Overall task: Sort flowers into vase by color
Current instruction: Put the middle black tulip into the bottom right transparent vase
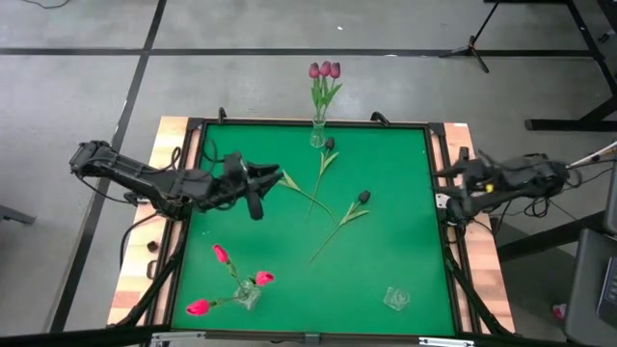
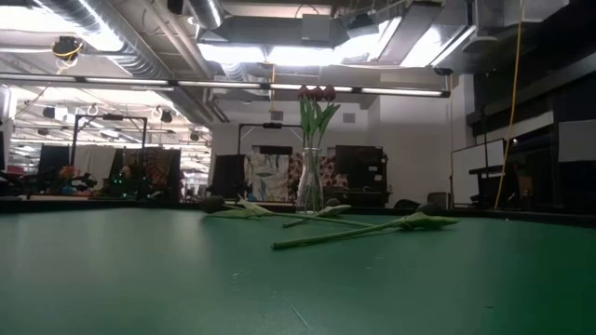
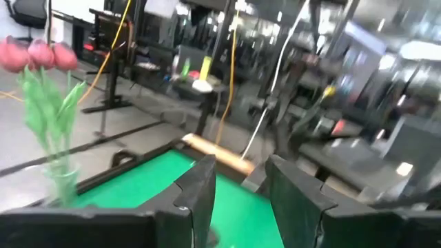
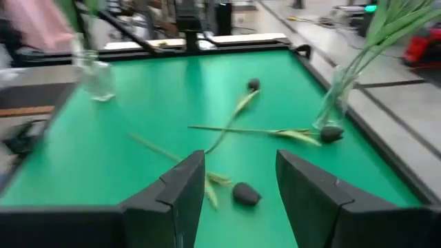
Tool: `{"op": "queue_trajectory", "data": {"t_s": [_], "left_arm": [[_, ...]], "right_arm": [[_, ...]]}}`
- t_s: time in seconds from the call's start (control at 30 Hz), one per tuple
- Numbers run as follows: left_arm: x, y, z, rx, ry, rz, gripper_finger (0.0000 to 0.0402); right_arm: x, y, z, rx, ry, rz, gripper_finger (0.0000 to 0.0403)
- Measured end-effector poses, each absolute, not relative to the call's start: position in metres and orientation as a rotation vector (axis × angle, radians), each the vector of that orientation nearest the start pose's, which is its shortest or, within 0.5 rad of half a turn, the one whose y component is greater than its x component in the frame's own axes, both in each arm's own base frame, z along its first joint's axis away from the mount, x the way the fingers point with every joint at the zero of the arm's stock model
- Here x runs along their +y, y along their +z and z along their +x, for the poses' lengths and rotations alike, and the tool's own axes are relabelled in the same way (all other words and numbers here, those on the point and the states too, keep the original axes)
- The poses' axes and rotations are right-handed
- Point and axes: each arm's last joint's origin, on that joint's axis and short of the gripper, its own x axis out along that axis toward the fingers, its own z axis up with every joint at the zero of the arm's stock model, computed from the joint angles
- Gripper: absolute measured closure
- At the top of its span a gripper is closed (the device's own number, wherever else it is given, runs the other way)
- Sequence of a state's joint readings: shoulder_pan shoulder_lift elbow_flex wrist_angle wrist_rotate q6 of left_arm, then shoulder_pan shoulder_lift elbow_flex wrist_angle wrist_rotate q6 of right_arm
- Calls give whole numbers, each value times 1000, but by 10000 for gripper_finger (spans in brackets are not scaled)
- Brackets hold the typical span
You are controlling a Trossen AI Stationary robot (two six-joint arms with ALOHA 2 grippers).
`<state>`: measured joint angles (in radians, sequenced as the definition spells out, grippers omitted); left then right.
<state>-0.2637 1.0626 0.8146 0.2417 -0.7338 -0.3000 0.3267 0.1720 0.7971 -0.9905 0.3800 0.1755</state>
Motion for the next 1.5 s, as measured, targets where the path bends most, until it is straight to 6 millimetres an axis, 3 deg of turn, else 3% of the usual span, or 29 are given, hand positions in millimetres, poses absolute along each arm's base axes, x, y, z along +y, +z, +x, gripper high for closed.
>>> {"op": "queue_trajectory", "data": {"t_s": [0.17,0.37,0.63,0.97,1.07,1.3,1.5], "left_arm": [[-39,320,230,60,481,-207,267],[-36,309,229,170,480,-161,222],[-28,301,227,228,537,-216,193],[-22,300,227,220,572,-266,196],[-16,300,228,201,610,-314,196],[-9,299,228,199,632,-327,196],[-9,299,228,204,630,-322,196]], "right_arm": [[2,311,47,364,-163,-2,223],[14,311,81,438,-149,-72,203],[30,308,126,472,-107,-232,166],[48,275,199,599,3,-408,165],[36,268,227,568,-38,-377,165],[-18,245,284,430,-268,-240,165],[-28,211,337,452,-270,-165,165]]}}
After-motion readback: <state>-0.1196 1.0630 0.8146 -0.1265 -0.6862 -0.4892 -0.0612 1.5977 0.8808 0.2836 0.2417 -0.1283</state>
